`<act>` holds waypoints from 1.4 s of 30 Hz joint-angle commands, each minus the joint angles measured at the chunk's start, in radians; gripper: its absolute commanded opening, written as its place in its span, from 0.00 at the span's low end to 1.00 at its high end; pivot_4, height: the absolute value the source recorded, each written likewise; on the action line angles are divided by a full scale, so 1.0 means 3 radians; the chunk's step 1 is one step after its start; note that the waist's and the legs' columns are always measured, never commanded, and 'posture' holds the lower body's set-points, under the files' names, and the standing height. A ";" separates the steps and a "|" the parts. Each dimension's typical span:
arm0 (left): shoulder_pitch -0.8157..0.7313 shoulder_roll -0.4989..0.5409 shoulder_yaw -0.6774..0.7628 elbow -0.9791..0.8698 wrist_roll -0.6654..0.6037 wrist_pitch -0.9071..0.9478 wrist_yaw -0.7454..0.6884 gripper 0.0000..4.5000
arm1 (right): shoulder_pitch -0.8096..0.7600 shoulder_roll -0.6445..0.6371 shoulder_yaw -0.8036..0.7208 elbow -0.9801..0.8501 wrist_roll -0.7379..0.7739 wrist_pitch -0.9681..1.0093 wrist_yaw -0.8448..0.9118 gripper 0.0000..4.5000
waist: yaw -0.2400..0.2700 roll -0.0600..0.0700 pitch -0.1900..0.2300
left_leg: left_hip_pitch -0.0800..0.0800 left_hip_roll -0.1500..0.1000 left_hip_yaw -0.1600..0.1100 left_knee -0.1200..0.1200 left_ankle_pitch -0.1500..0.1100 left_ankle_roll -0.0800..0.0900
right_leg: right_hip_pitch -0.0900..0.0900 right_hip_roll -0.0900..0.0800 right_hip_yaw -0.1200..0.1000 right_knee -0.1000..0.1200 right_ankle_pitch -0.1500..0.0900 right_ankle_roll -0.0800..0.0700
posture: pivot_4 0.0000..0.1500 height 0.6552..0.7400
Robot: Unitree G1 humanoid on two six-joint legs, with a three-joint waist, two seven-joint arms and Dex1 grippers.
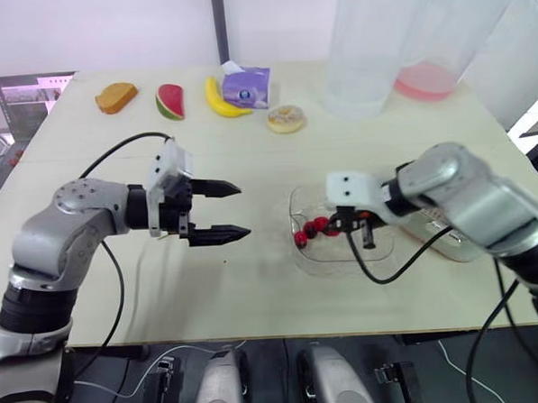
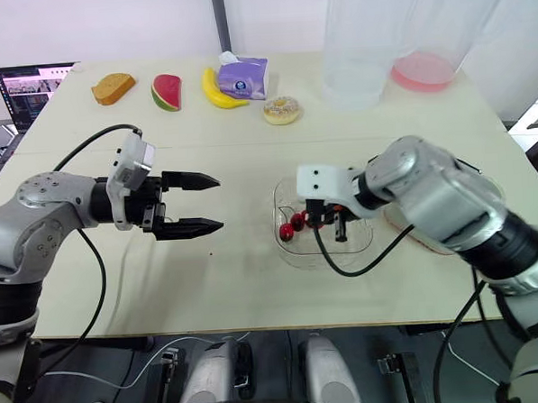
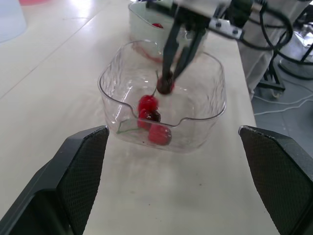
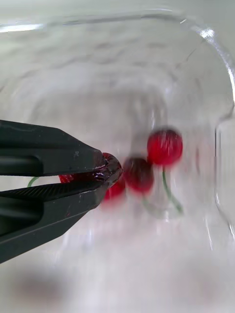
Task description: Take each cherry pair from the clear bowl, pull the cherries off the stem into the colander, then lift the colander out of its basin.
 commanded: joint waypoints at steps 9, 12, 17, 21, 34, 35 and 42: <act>-0.0200 -0.0118 0.0063 0.0015 -0.0150 0.0131 0.0107 1.00 | 0.0856 -0.0485 -0.0730 -0.0655 -0.0604 -0.2249 -0.0312 0.01 | 0.0004 0.0000 0.0000 | 0.0000 0.0000 0.0000 0.0000 0.0000 -0.0001 | 0.0002 0.0000 0.0001 -0.0001 0.0000 0.0001 | 1.00 1.00; -0.0332 -0.0219 0.0092 0.0115 -0.0238 0.0235 0.0152 1.00 | 0.1175 -0.0519 -0.0917 -0.0639 -0.0829 -0.3064 -0.0497 0.01 | 0.0002 0.0000 0.0000 | 0.0000 0.0000 0.0000 0.0001 0.0001 -0.0001 | 0.0002 0.0002 0.0000 0.0000 0.0000 0.0001 | 1.00 1.00; -0.0654 -0.0496 0.0054 0.0494 -0.0447 0.0484 0.0131 1.00 | 0.1469 -0.0380 -0.1230 -0.0134 -0.1476 -0.4844 -0.1332 0.01 | 0.0007 -0.0001 0.0000 | 0.0002 -0.0001 0.0000 0.0003 0.0002 -0.0003 | 0.0005 0.0002 0.0000 0.0001 0.0000 0.0001 | 1.00 1.00; -0.0889 -0.0681 0.0003 0.0791 -0.0590 0.0751 0.0035 1.00 | 0.1300 -0.0245 -0.1333 0.0370 -0.1789 -0.5745 -0.1795 0.01 | -0.0007 -0.0001 0.0000 | 0.0003 -0.0001 0.0002 0.0006 0.0010 -0.0016 | 0.0005 0.0004 0.0000 0.0002 -0.0001 0.0002 | 1.00 1.00; -0.1503 -0.1351 -0.0133 0.1972 -0.0571 0.1294 -0.0117 1.00 | 0.0833 0.0036 -0.1183 0.0682 -0.1947 -0.6214 -0.1960 0.01 | -0.0003 0.0000 0.0000 | 0.0005 -0.0001 0.0001 0.0005 0.0022 -0.0027 | 0.0006 0.0004 0.0001 0.0006 -0.0001 0.0001 | 1.00 1.00; -0.1520 -0.1382 -0.0105 0.2029 -0.0576 0.1329 -0.0092 1.00 | 0.0830 0.0047 -0.1182 0.0676 -0.1946 -0.6205 -0.1955 0.01 | -0.0007 -0.0001 0.0000 | 0.0005 -0.0001 0.0001 0.0005 0.0022 -0.0028 | 0.0006 0.0004 0.0001 0.0007 -0.0001 0.0001 | 1.00 1.00; -0.1533 -0.1498 0.0034 0.2130 -0.0665 0.1512 -0.0006 1.00 | 0.0825 0.0081 -0.1190 0.0650 -0.1942 -0.6152 -0.1931 0.01 | -0.0006 0.0000 0.0000 | 0.0005 0.0000 0.0001 0.0005 0.0023 -0.0028 | 0.0006 0.0003 0.0002 0.0007 -0.0001 0.0001 | 1.00 1.00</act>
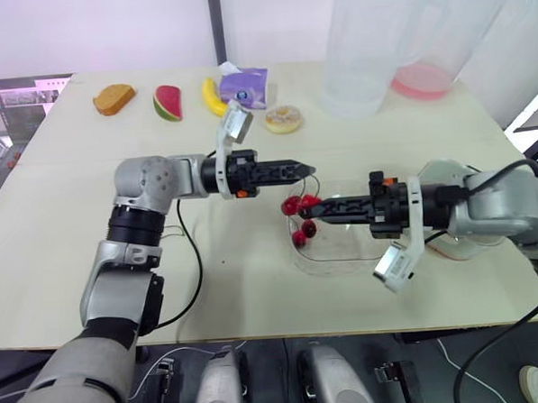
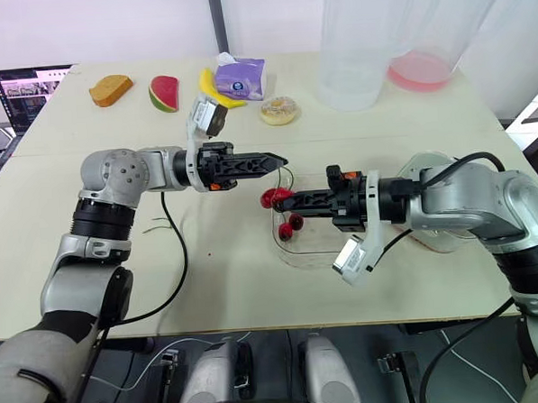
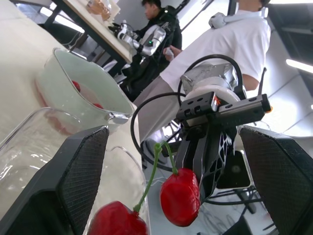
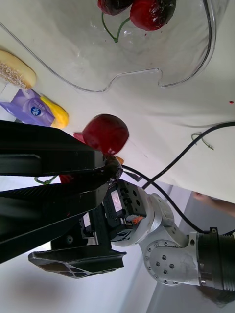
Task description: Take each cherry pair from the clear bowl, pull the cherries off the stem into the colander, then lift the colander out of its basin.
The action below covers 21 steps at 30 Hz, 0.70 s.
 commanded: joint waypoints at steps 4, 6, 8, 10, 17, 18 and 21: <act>-0.0034 -0.0076 0.0173 -0.0064 -0.0063 0.0131 0.0093 0.94 | -0.0113 0.0028 -0.0047 -0.0049 0.0017 0.0054 0.0013 0.00 | 0.0000 0.0000 0.0000 | 0.0000 0.0000 0.0000 0.0000 0.0000 0.0000 | 0.0000 -0.0001 0.0000 0.0000 0.0000 0.0000 | 1.00 1.00; -0.0018 -0.0089 0.0184 -0.0087 -0.0059 0.0150 0.0117 0.80 | -0.0149 0.0038 -0.0031 -0.0028 0.0020 0.0064 0.0018 0.00 | 0.0000 0.0000 0.0000 | 0.0000 0.0000 0.0000 0.0000 0.0000 0.0000 | 0.0000 -0.0001 0.0000 0.0000 0.0000 0.0000 | 1.00 1.00; -0.0008 -0.0095 0.0195 -0.0101 -0.0062 0.0164 0.0136 0.56 | -0.0170 0.0045 -0.0019 -0.0020 0.0023 0.0071 0.0024 0.00 | 0.0001 0.0000 0.0000 | 0.0000 0.0000 0.0000 0.0000 0.0000 0.0000 | 0.0000 -0.0001 0.0000 0.0000 0.0000 0.0000 | 1.00 1.00; -0.0003 -0.0095 0.0212 -0.0111 -0.0068 0.0186 0.0147 0.35 | -0.0182 0.0045 -0.0005 -0.0016 0.0028 0.0074 0.0037 0.00 | 0.0001 0.0000 0.0000 | 0.0000 0.0000 0.0000 0.0000 0.0000 0.0000 | 0.0001 -0.0001 0.0001 0.0000 0.0000 0.0000 | 1.00 1.00; -0.0006 -0.0094 0.0267 -0.0119 -0.0087 0.0228 0.0176 0.01 | -0.0196 0.0047 0.0026 -0.0019 0.0055 0.0113 0.0077 0.00 | 0.0001 0.0000 0.0000 | 0.0000 0.0000 0.0000 0.0000 0.0000 0.0000 | 0.0001 -0.0001 0.0001 0.0000 0.0000 0.0000 | 1.00 1.00; -0.0004 -0.0092 0.0268 -0.0126 -0.0084 0.0229 0.0176 0.01 | -0.0197 0.0049 0.0028 -0.0020 0.0059 0.0122 0.0085 0.00 | 0.0001 0.0000 0.0000 | 0.0000 0.0000 0.0000 0.0000 0.0000 0.0000 | 0.0001 -0.0001 0.0001 0.0000 0.0000 0.0000 | 1.00 1.00; -0.0006 -0.0098 0.0283 -0.0147 -0.0079 0.0238 0.0191 0.01 | -0.0198 0.0041 0.0046 -0.0009 0.0078 0.0174 0.0134 0.00 | 0.0001 0.0000 0.0000 | 0.0000 0.0000 0.0000 0.0000 0.0000 0.0000 | 0.0001 -0.0001 0.0001 0.0000 0.0000 0.0000 | 1.00 1.00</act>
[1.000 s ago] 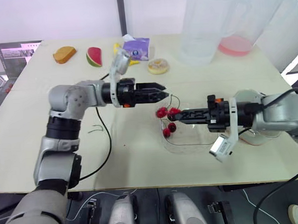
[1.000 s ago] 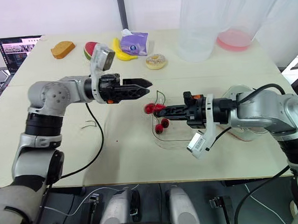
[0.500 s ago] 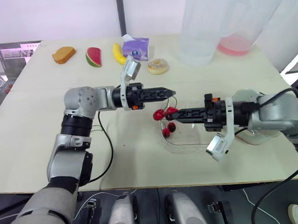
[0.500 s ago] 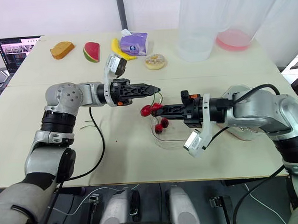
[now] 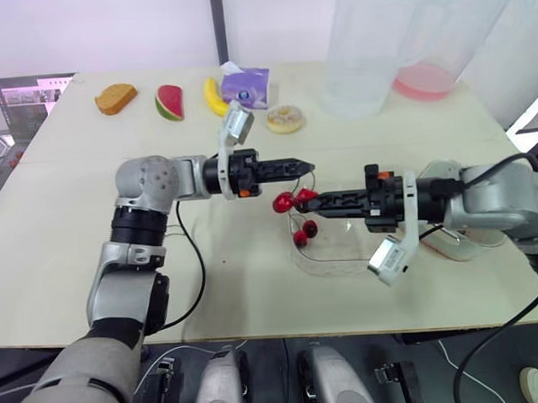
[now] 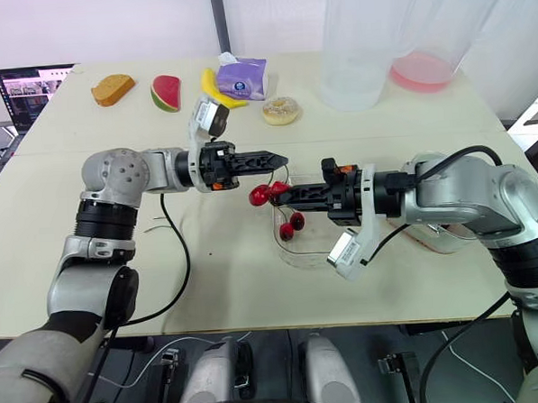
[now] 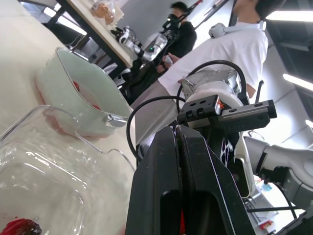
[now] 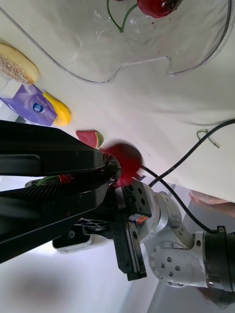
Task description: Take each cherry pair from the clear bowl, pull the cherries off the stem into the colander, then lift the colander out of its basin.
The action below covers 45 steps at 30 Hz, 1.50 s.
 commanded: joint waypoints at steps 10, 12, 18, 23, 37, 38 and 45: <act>-0.0007 0.0008 0.0115 -0.0182 -0.0067 0.0001 0.0052 0.00 | -0.0027 0.0018 -0.0011 -0.0155 0.0455 0.0421 0.0253 0.26 | 0.0000 0.0000 0.0000 | 0.0000 0.0000 -0.0001 0.0000 0.0000 0.0000 | 0.0001 -0.0001 0.0000 0.0000 0.0000 0.0000 | 1.00 1.00; -0.0001 0.0005 0.0118 -0.0192 -0.0065 -0.0002 0.0065 0.00 | -0.0018 0.0023 -0.0013 -0.0177 0.0488 0.0473 0.0286 0.46 | 0.0000 0.0000 0.0000 | 0.0000 0.0000 -0.0001 0.0000 0.0000 0.0000 | 0.0001 0.0000 0.0000 0.0000 0.0000 0.0000 | 1.00 1.00; 0.0024 0.0054 0.0109 -0.0224 -0.0001 -0.0104 0.0077 0.00 | 0.0015 -0.0048 -0.0077 -0.0192 0.0715 0.0631 0.0414 0.68 | 0.0001 0.0000 0.0000 | 0.0000 0.0000 -0.0001 0.0000 0.0000 0.0000 | 0.0001 -0.0001 0.0000 0.0000 0.0000 0.0000 | 1.00 1.00; 0.0036 0.0341 0.0039 -0.0359 0.0172 -0.0430 -0.0072 0.00 | 0.0466 -0.0439 -0.0343 -0.0471 0.1740 0.1473 0.0851 0.68 | 0.0008 0.0000 0.0000 | 0.0000 0.0000 -0.0002 -0.0001 0.0000 0.0000 | 0.0003 -0.0001 -0.0001 0.0000 0.0000 0.0000 | 1.00 1.00; 0.0299 0.0786 -0.0181 -0.1215 0.0253 -0.0970 -0.0537 0.00 | 0.0071 -0.0411 -0.0748 -0.1103 0.6029 0.6513 -0.0386 0.68 | 0.0006 0.0000 0.0000 | 0.0004 0.0002 -0.0007 -0.0002 -0.0012 0.0021 | 0.0008 -0.0006 -0.0004 -0.0001 -0.0001 -0.0003 | 1.00 1.00; 0.0292 0.0772 -0.0186 -0.1222 0.0250 -0.0988 -0.0532 0.00 | -0.0025 -0.0337 -0.0710 -0.1065 0.6235 0.6624 -0.0517 0.68 | 0.0010 0.0000 0.0000 | 0.0003 0.0001 -0.0007 -0.0002 -0.0013 0.0023 | 0.0008 -0.0007 -0.0004 -0.0001 -0.0001 -0.0003 | 1.00 1.00; 0.0239 0.0673 -0.0177 -0.1264 0.0178 -0.0989 -0.0478 0.00 | -0.0490 0.0237 -0.0462 -0.0859 0.6470 0.6944 -0.1122 0.68 | 0.0011 0.0000 0.0000 | -0.0005 0.0001 -0.0007 -0.0002 -0.0014 0.0026 | 0.0000 -0.0004 -0.0004 -0.0002 -0.0001 -0.0003 | 1.00 1.00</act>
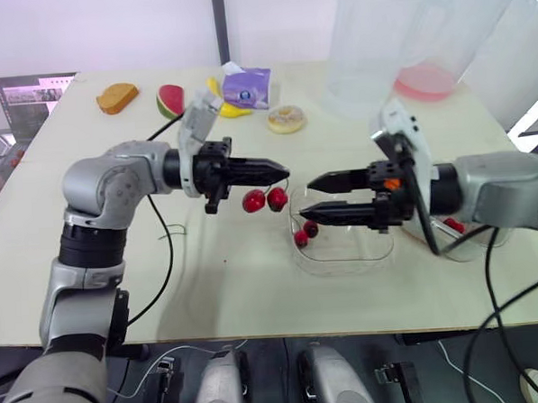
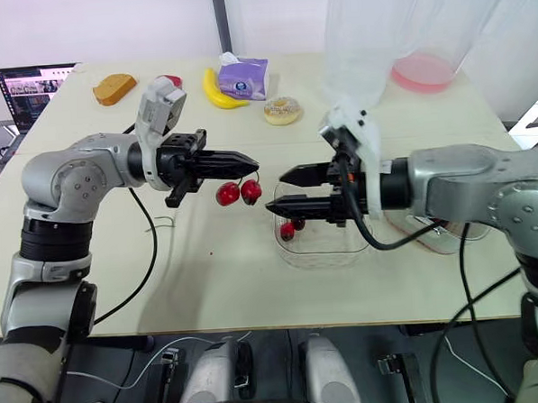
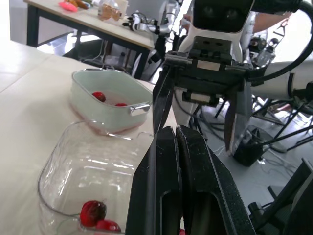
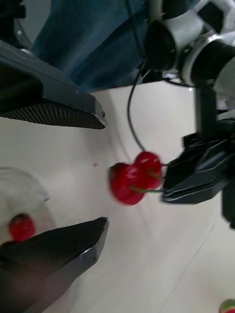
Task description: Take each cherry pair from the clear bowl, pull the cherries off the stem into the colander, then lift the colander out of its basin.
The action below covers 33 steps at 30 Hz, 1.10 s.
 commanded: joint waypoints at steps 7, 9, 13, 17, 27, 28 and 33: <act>-0.0110 -0.0091 0.0081 -0.0147 -0.0121 -0.0004 0.0108 0.00 | -0.0192 0.0392 0.0005 0.0115 -0.0094 0.0169 -0.0296 0.68 | -0.0001 0.0000 0.0000 | -0.0003 0.0000 0.0000 0.0000 0.0000 0.0001 | -0.0003 0.0001 0.0000 0.0000 0.0000 0.0000 | 1.00 1.00; -0.0110 -0.0093 0.0084 -0.0149 -0.0128 -0.0002 0.0116 0.00 | -0.0181 0.0419 -0.0018 0.0111 -0.0113 0.0193 -0.0297 0.68 | -0.0003 0.0000 0.0000 | -0.0003 0.0000 0.0000 0.0000 0.0000 0.0001 | -0.0003 0.0001 0.0000 0.0000 0.0000 0.0000 | 1.00 1.00; -0.0106 -0.0093 0.0087 -0.0152 -0.0155 -0.0002 0.0150 0.00 | -0.0171 0.0469 -0.0048 0.0101 -0.0136 0.0228 -0.0295 0.68 | -0.0007 0.0000 0.0000 | -0.0003 0.0001 0.0000 0.0000 0.0000 0.0001 | -0.0003 0.0002 0.0000 0.0000 0.0000 0.0000 | 1.00 1.00; -0.0104 -0.0092 0.0087 -0.0148 -0.0169 -0.0001 0.0168 0.00 | -0.0163 0.0511 -0.0072 0.0091 -0.0138 0.0252 -0.0302 0.56 | -0.0008 0.0000 0.0000 | -0.0003 0.0001 0.0000 -0.0001 0.0000 0.0001 | -0.0004 0.0003 0.0000 0.0000 0.0000 0.0000 | 1.00 1.00; -0.0116 -0.0107 0.0101 -0.0127 -0.0181 -0.0003 0.0199 0.00 | -0.0144 0.0532 -0.0076 0.0061 -0.0132 0.0303 -0.0332 0.04 | -0.0009 0.0000 0.0000 | -0.0003 0.0001 0.0000 -0.0001 0.0000 0.0001 | -0.0004 0.0003 0.0000 0.0000 0.0000 0.0000 | 1.00 1.00; -0.0122 -0.0114 0.0108 -0.0121 -0.0187 0.0000 0.0206 0.00 | -0.0136 0.0521 -0.0067 0.0054 -0.0140 0.0319 -0.0328 0.04 | -0.0009 0.0000 0.0000 | -0.0003 0.0001 0.0000 -0.0001 0.0000 0.0001 | -0.0004 0.0003 0.0000 0.0000 0.0000 0.0000 | 1.00 1.00; -0.0145 -0.0140 0.0142 -0.0108 -0.0225 0.0024 0.0252 0.00 | 0.0082 0.0465 0.0017 -0.0003 -0.0302 0.0419 -0.0313 0.04 | -0.0004 0.0000 0.0000 | -0.0004 0.0001 0.0000 -0.0001 0.0000 0.0001 | -0.0004 0.0002 0.0000 -0.0001 0.0000 0.0000 | 1.00 1.00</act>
